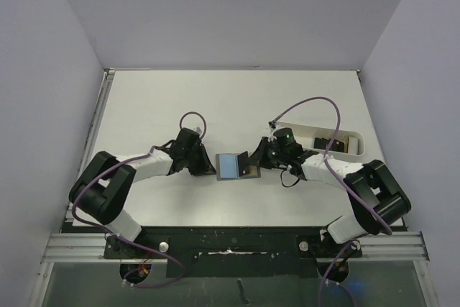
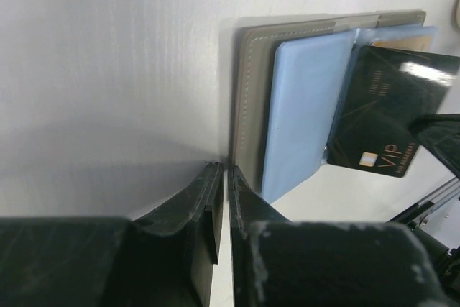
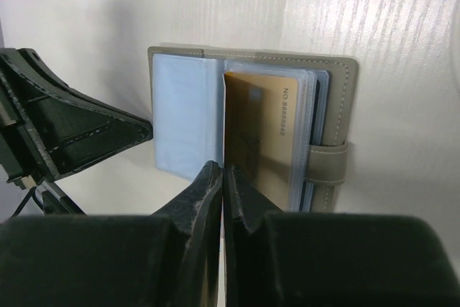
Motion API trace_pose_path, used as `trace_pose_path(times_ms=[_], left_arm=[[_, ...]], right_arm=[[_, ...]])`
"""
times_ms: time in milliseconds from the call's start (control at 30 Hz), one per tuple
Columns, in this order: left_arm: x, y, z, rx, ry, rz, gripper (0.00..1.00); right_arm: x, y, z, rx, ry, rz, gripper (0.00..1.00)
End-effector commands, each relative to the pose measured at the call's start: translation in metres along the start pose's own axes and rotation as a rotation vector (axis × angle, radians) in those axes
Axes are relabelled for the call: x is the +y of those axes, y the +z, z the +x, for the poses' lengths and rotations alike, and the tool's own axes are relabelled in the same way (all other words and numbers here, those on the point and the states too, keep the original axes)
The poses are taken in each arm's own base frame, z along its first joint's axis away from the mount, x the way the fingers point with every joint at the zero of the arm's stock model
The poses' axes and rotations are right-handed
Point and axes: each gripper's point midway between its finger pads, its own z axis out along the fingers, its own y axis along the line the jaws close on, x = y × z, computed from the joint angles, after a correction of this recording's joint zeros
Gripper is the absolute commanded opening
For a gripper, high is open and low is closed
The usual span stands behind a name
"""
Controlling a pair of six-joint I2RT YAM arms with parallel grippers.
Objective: Put the credit cards into the card holder
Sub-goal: Insert the credit card into the card holder.
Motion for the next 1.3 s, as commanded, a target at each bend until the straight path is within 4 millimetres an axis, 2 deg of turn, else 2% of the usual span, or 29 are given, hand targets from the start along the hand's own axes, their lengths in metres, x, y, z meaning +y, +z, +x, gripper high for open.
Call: trace_pose_path(times_ms=[0, 200, 333, 433, 567, 700, 867, 1267], left_arm=[[-0.009, -0.019, -0.002, -0.015, 0.003, 0.006, 0.08], [-0.040, -0.032, -0.016, -0.058, 0.019, 0.109, 0.12], [-0.056, -0.029, -0.015, -0.037, 0.036, 0.200, 0.13], [-0.060, -0.022, -0.010, -0.006, 0.041, 0.241, 0.13], [-0.049, -0.011, -0.006, 0.003, 0.037, 0.213, 0.13], [-0.027, -0.001, -0.002, 0.006, 0.034, 0.121, 0.12], [-0.006, 0.002, -0.001, -0.001, 0.037, 0.030, 0.11], [0.001, 0.003, 0.002, -0.006, 0.038, 0.003, 0.11]], right_arm=[[0.021, -0.021, -0.019, -0.073, -0.046, -0.042, 0.00], [0.031, -0.026, -0.024, -0.089, -0.056, -0.074, 0.00], [0.032, -0.019, -0.021, -0.067, -0.045, -0.087, 0.00], [0.030, -0.012, -0.018, -0.055, -0.035, -0.095, 0.00], [0.026, -0.006, -0.013, -0.031, -0.026, -0.096, 0.00], [0.019, 0.001, -0.007, -0.013, -0.016, -0.094, 0.00], [0.016, 0.004, -0.003, -0.001, -0.008, -0.102, 0.00], [0.027, -0.015, -0.016, -0.043, -0.032, -0.115, 0.00]])
